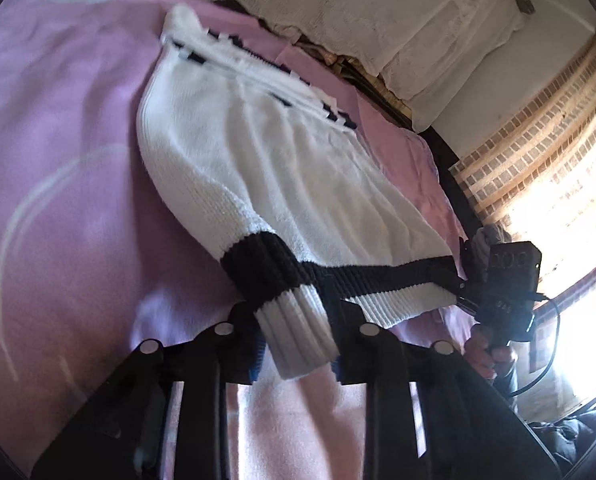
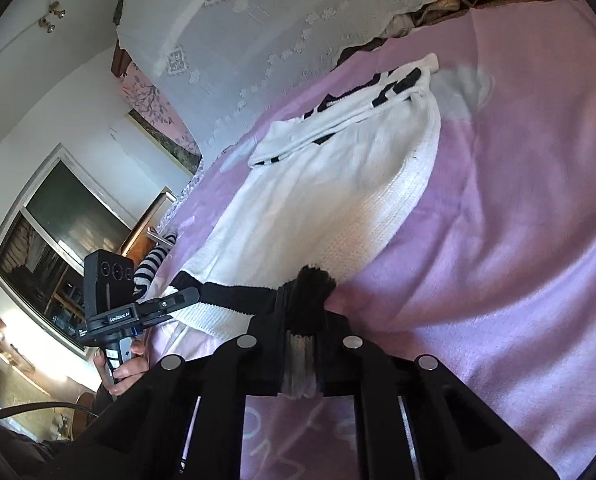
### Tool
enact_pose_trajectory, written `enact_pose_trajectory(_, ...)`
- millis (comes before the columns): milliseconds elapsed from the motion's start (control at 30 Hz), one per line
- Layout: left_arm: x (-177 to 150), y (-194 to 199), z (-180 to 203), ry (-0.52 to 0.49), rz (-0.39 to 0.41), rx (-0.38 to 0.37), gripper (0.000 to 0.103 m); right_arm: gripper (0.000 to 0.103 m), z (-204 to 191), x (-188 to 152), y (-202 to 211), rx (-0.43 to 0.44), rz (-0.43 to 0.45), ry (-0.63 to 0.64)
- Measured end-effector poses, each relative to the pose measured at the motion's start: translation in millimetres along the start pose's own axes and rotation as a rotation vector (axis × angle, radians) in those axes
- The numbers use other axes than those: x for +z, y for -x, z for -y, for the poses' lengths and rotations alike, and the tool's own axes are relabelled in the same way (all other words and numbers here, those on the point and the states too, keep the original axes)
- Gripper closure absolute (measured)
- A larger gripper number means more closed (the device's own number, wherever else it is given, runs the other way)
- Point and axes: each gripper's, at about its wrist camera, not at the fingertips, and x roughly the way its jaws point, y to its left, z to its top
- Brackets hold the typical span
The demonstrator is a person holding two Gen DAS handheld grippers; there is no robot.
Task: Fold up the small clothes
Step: 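Grasp the hem with the right gripper while the left gripper grasps the hem beside it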
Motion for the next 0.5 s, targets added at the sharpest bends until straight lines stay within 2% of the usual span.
enact_pose_trajectory(200,30,8,14,-0.061,0.036,0.022,0.080,0.092,0,26,-1,0.029,0.011,-0.014)
enact_pose_trajectory(300,52,6,18,-0.087,0.052,0.043,0.080,0.092,-5,44,-4,0.017,0.029,0.010)
enact_pose_trajectory(500,90,-11,14,-0.080,0.070,0.079,0.081,0.092,5,93,-27,0.014,0.041,-0.019)
